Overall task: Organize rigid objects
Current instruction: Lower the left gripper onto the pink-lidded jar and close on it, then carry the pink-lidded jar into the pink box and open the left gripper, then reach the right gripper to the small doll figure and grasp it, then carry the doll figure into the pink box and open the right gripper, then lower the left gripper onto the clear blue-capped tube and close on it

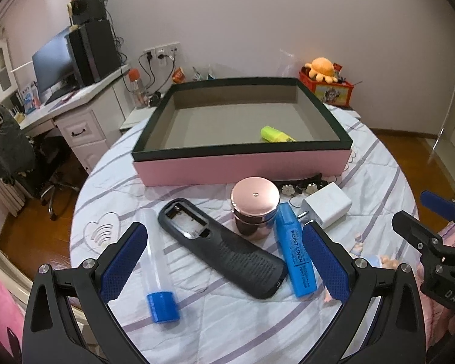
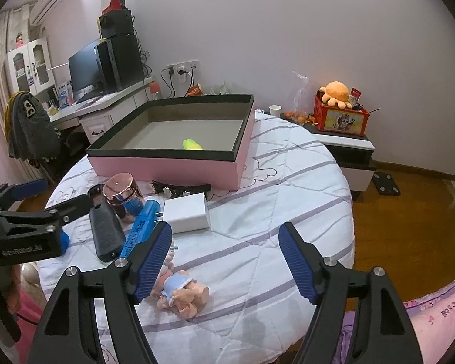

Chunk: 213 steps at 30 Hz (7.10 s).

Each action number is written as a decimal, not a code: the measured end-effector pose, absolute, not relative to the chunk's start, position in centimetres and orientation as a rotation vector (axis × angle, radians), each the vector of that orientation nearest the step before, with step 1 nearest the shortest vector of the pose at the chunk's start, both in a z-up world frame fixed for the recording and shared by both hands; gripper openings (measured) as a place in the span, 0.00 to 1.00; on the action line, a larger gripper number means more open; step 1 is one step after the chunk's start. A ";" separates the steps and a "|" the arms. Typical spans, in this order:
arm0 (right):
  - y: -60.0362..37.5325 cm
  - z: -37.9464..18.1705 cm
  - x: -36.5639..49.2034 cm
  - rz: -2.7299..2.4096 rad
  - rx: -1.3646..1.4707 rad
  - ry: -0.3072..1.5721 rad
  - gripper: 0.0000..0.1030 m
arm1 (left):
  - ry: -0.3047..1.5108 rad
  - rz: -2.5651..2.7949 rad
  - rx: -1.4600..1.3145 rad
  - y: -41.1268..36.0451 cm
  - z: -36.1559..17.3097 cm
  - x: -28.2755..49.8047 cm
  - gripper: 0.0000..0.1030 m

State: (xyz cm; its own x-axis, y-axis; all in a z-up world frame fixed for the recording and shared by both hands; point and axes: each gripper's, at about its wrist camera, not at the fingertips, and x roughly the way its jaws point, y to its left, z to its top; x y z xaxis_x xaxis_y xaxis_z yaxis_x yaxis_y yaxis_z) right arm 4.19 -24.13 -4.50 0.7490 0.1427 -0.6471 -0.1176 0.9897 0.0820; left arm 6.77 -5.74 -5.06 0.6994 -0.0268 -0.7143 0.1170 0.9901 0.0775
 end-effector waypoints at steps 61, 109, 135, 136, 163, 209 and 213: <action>-18.6 -3.7 17.7 0.210 -0.073 0.717 0.73 | 0.846 -0.093 0.101 -0.9 -5.8 25.1 0.52; -18.7 -6.5 1.3 0.162 -0.070 0.780 0.73 | 0.796 -0.068 0.057 2.0 -5.9 1.3 1.00; -19.5 -10.1 4.4 0.336 -0.074 0.824 0.65 | 0.849 -0.078 0.101 -0.1 -7.7 2.5 1.00; -19.4 -10.0 4.4 0.345 -0.072 0.822 0.56 | 0.850 -0.078 0.104 -0.2 -7.7 2.6 1.00; -17.0 -2.4 6.7 0.300 -0.167 0.673 0.46 | 0.707 -0.041 0.088 -0.1 -1.7 6.9 1.00; -14.3 -1.4 11.5 0.253 -0.157 0.670 0.76 | 0.737 -0.026 0.035 2.1 -2.0 10.5 1.00; -14.9 -1.9 9.0 0.244 -0.148 0.676 0.76 | 0.728 -0.016 0.042 1.4 -1.9 7.9 1.00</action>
